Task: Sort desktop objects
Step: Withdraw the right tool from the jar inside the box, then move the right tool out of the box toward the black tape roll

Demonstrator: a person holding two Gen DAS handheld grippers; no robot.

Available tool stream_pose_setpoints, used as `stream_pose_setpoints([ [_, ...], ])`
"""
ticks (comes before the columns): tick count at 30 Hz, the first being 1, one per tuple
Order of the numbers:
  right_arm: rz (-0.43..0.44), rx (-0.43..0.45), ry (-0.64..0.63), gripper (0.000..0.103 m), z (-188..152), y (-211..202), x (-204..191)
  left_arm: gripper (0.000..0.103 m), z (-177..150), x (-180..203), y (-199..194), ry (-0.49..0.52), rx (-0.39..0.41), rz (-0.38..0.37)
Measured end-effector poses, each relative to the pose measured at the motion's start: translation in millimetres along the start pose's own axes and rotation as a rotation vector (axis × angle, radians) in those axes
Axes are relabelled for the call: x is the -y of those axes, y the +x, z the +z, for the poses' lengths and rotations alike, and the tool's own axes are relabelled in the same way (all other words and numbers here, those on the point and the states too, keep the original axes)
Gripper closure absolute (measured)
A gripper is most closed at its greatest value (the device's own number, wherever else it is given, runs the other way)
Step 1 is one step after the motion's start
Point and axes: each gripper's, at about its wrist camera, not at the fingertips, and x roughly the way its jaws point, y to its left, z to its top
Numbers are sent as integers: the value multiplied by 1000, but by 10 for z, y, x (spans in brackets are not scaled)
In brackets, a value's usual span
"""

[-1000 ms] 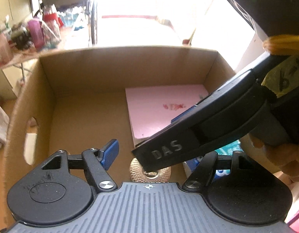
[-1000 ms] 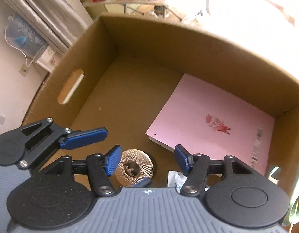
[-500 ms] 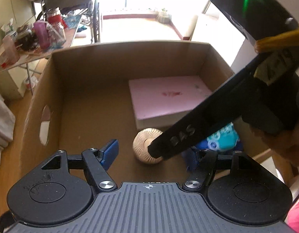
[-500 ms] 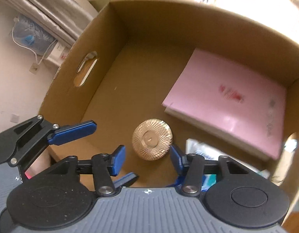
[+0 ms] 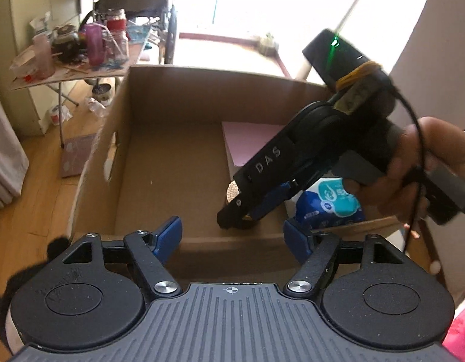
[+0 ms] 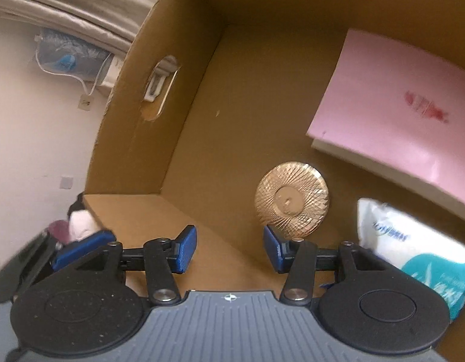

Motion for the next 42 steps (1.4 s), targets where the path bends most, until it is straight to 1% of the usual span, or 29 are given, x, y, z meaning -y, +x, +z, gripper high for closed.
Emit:
stream_pose_setpoints([
  [4,-11,-23,-15,51,-12,66,-33,26,-237,67,-184,-21,50,3],
  [7,-52,-12,-18,52,-10,113,-43,26,-433,145,-247,-50,72,0],
  [11,-79,58,-5,51,-15,53,-21,25,-686,233,-315,-89,99,3],
  [14,-72,98,48,51,-9,1,42,26,-811,257,-322,-110,103,3],
  [15,-73,114,69,51,-3,-19,170,25,-843,251,-314,-113,104,8],
  [19,-84,177,146,51,-48,-51,269,25,-956,223,-294,-130,102,24],
  [21,-72,211,177,51,-92,-108,304,25,-1004,212,-287,-130,104,46],
  [23,-67,254,172,51,-167,-213,276,25,-1034,191,-278,-129,106,69],
  [25,-58,302,100,51,-312,-383,169,26,-1072,178,-275,-122,112,91],
  [27,-58,339,-8,51,-511,-527,-31,26,-1112,175,-258,-112,116,117],
  [29,-44,348,-119,51,-726,-589,-250,26,-1153,186,-236,-98,116,137],
  [31,-47,328,-227,50,-853,-556,-487,26,-1189,201,-212,-89,109,147],
  [32,-68,335,-283,50,-964,-518,-588,26,-1208,214,-204,-81,107,151],
  [33,-109,338,-361,50,-1071,-458,-706,26,-1228,232,-202,-72,107,156],
  [34,-132,330,-408,52,-1124,-399,-785,26,-1250,251,-202,-59,108,163],
  [36,-151,302,-418,55,-1191,-230,-865,26,-1298,278,-213,-38,108,174],
  [37,-142,276,-424,61,-1209,-160,-879,26,-1322,289,-227,-34,110,175],
  [38,-146,263,-430,62,-1221,-69,-897,26,-1345,296,-243,-33,111,177],
  [39,-174,259,-444,62,-1227,26,-918,26,-1365,305,-254,-34,112,179],
  [40,-197,259,-466,62,-1305,35,-948,26,-1390,309,-273,-34,115,181],
  [42,-218,253,-486,63,-1331,170,-967,26,-1432,314,-290,-38,117,185],
])
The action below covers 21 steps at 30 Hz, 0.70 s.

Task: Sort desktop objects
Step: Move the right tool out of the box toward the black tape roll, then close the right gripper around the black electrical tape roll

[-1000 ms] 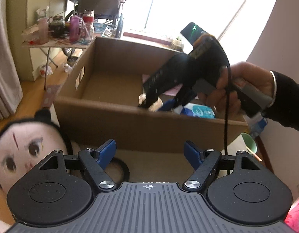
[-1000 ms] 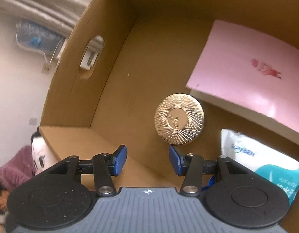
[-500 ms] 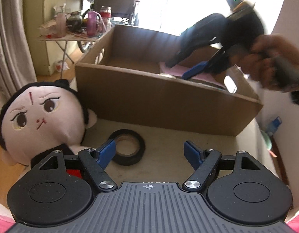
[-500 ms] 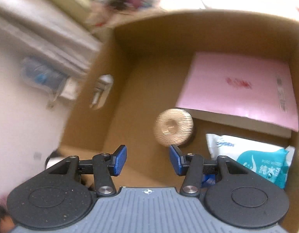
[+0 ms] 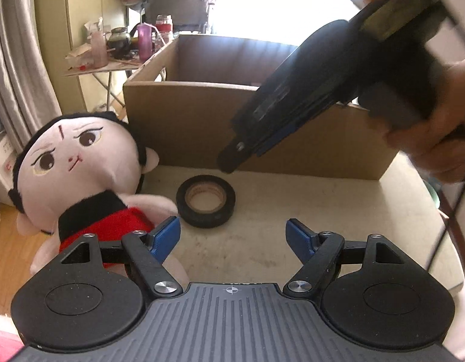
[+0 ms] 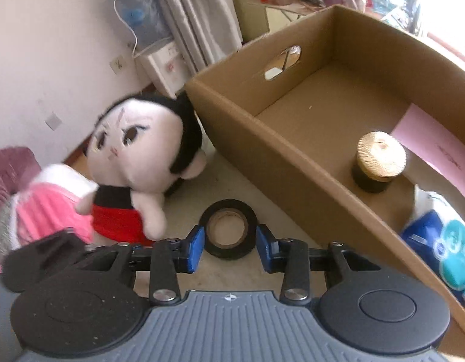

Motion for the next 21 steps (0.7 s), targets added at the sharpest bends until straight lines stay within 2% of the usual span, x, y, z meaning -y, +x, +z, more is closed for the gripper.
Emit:
stream_pose_setpoints([
  [7,53,-64,15,66,-42,283,-46,26,-117,-24,-54,-10,-2,5],
  [13,37,-110,-55,66,-39,457,-180,26,-176,-96,-118,-40,5,15],
  [21,26,-133,-66,66,-64,512,-224,26,-185,-143,-127,-52,9,8],
])
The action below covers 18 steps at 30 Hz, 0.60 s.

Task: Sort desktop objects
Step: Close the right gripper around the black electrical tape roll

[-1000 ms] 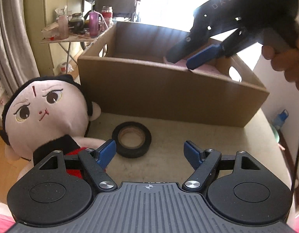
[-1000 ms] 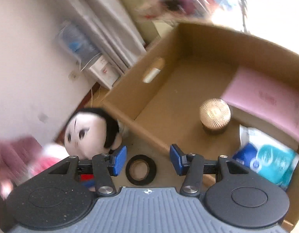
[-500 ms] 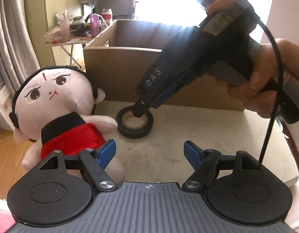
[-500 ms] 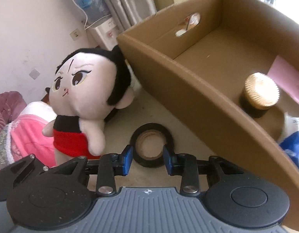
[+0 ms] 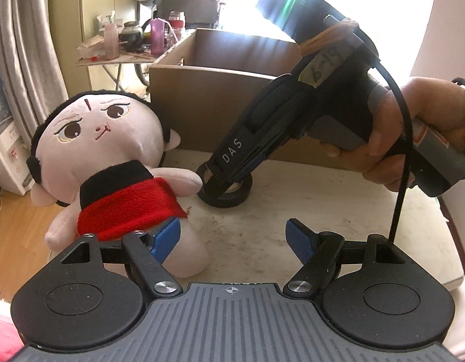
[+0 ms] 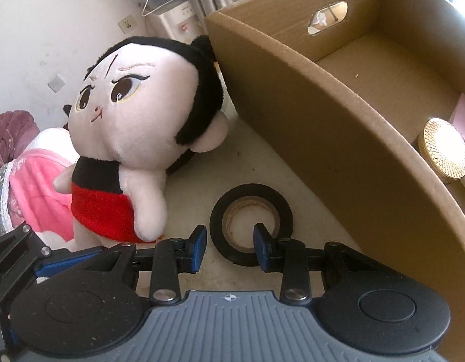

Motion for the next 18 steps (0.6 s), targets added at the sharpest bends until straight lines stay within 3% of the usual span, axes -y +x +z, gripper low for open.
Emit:
stream_pose_setpoints([
  [18,30,-55,62,66,-402,-209,-3,26,-18,55,11,18,-2,1],
])
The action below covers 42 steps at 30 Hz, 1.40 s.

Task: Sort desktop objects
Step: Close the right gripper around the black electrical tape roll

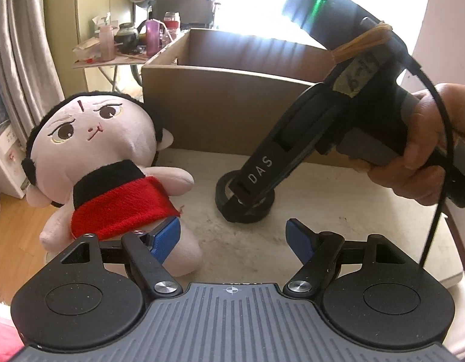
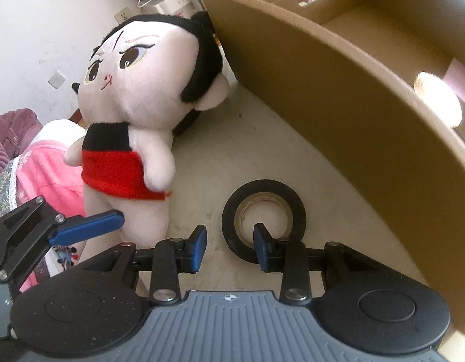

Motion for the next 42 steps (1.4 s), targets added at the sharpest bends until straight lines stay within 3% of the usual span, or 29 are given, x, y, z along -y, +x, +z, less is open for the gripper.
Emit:
stream_pose_setpoints([
  [9,58,-16,84,66,-104,-75,72,26,-49,73,12,29,-8,-1],
  [14,115,96,160,65,-214,-373,179,26,-84,98,63,34,-16,-10],
  [19,47,159,214,65,-249,-482,321,26,-84,192,166,62,-34,-21],
  [34,-68,126,128,66,-294,-79,358,36,-34,314,584,75,-122,-7],
  [42,-85,101,109,71,-250,45,324,36,-22,363,632,110,-116,-4],
])
